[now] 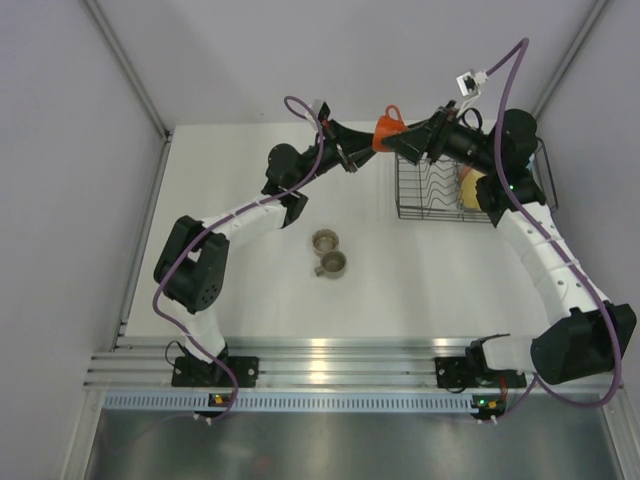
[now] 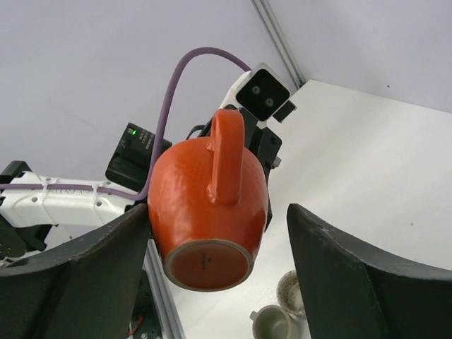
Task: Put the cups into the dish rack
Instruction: Pass the cup from the left arm to the right
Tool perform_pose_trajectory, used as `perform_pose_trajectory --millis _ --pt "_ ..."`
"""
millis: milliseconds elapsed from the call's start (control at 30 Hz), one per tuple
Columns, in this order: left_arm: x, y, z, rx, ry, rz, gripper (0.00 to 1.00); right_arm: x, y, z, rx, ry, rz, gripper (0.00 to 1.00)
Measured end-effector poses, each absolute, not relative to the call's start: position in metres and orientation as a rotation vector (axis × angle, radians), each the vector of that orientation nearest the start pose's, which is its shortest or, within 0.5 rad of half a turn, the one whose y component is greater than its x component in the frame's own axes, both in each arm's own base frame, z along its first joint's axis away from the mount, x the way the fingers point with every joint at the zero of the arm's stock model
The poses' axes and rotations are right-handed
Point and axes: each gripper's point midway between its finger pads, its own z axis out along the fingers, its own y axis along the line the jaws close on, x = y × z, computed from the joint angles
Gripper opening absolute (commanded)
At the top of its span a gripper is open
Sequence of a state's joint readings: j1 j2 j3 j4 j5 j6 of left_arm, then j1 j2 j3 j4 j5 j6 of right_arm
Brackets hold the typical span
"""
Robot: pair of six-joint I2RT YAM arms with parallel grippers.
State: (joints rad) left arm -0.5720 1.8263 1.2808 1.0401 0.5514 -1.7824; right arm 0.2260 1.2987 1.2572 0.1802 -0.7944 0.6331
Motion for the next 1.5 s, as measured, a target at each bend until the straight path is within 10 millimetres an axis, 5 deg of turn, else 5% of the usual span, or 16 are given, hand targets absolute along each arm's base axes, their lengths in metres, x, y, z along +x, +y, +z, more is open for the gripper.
perform_pose_trajectory --millis 267,433,600,900,1500 --pt "0.353 -0.377 0.398 -0.253 1.506 -2.3 0.0 0.334 0.225 0.416 -0.397 1.536 1.265 0.39" --pt "0.353 -0.377 0.399 -0.251 1.503 -2.302 0.0 0.333 0.226 0.417 -0.406 1.532 1.27 0.01" --pt "0.353 -0.378 0.398 -0.252 1.504 -2.302 0.0 0.333 0.225 0.416 -0.405 1.532 1.269 0.0" --pt "0.353 -0.379 0.396 -0.247 1.501 -2.308 0.3 0.336 0.224 0.413 -0.389 1.54 1.261 0.0" --pt "0.353 -0.379 0.393 -0.265 1.5 -2.318 0.38 0.343 0.215 0.404 -0.367 1.551 1.248 0.0"
